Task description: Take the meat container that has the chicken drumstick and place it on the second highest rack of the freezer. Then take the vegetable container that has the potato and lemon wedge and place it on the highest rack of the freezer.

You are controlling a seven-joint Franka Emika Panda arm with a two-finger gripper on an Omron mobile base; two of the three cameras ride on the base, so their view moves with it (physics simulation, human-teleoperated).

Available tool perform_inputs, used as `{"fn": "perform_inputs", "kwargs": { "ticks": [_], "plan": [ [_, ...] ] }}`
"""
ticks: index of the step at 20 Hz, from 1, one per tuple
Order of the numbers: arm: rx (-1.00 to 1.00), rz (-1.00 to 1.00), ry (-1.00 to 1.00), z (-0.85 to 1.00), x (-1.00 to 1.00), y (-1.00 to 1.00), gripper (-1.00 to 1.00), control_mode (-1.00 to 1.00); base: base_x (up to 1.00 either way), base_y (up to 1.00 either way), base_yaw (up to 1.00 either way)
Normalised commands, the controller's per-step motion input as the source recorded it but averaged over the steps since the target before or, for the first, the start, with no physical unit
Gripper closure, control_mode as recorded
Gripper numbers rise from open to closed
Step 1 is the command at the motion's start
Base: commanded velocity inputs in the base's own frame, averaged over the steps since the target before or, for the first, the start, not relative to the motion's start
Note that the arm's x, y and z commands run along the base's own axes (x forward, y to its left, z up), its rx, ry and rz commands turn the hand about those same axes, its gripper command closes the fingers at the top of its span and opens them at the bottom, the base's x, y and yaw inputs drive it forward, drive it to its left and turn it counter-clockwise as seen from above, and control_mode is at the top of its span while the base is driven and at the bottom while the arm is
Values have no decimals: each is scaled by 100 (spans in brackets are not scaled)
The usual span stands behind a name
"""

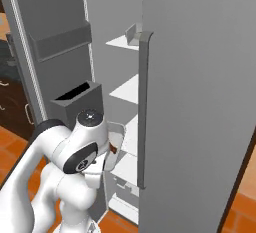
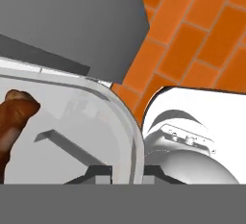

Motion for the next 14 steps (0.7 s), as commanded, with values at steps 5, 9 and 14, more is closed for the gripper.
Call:
{"fn": "perform_inputs", "kwargs": {
  "ticks": [5, 9, 14],
  "plan": [
    [0, 0, 0, 0, 0, 0, 100, 100, 61, 17, -1],
    [1, -6, -8, 47, 2, -7, 100, -100, 19, -1, 0],
    [0, -25, -14, 93, 57, 0, 100, -100, 0, 0, 0]
  ]
}}
